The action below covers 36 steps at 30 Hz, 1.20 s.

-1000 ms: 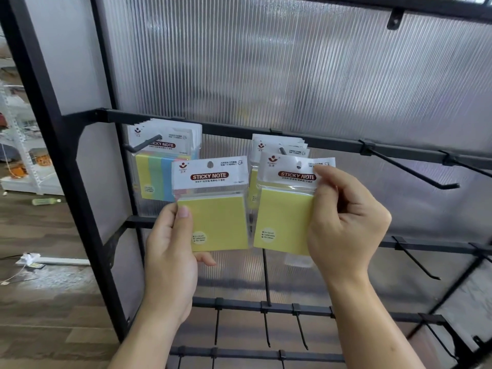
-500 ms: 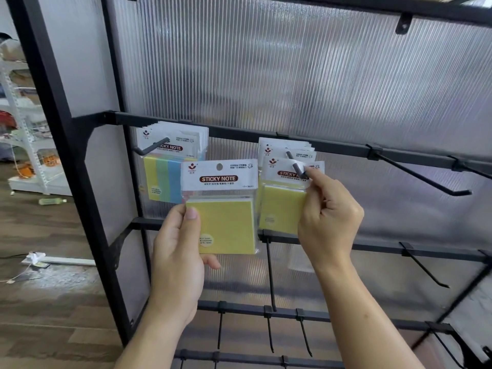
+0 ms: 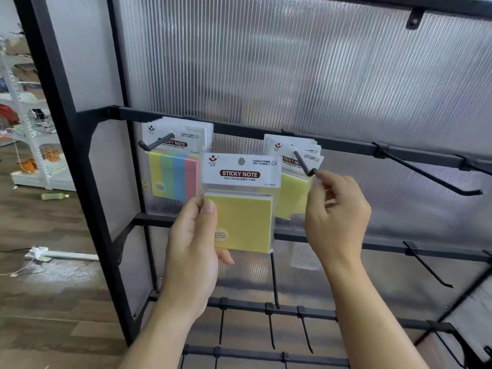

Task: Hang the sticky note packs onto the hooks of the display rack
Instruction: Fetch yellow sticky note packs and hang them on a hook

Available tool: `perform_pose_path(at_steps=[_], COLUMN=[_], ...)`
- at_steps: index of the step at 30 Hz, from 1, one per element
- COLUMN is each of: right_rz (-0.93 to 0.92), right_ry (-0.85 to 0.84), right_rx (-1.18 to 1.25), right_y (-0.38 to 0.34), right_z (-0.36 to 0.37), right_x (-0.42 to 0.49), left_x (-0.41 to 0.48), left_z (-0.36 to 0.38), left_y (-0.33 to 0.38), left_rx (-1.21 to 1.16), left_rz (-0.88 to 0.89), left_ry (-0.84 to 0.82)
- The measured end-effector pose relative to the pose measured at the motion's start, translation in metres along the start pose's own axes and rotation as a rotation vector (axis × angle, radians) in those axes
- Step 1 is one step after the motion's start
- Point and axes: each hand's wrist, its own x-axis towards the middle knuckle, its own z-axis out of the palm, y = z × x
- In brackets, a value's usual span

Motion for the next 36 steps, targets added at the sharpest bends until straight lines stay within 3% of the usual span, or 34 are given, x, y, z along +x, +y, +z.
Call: perform_pose_path(at_steps=[5, 13, 20, 36], right_rz=[-0.019, 0.023, 0.119, 0.151], right_ry=[-0.142, 0.052, 0.092, 0.071], right_rx=[0.434, 0.301, 0.258, 0.27], right_y=[-0.041, -0.042, -0.041, -0.033], right_z=[-0.027, -0.041, -0.04, -0.027], right_x=[-0.02, -0.019, -0.013, -0.01], left_x=[-0.003, -0.003, 0.004, 0.014], left_z=[0.009, 0.021, 0.038, 0.042], left_y=[-0.004, 0.003, 0.013, 0.01], left_rx=[0.027, 0.271, 0.425, 0.465], left_rz=[0.048, 0.08, 0.266, 0.223], left_ry=[-0.127, -0.432, -0.332, -0.273])
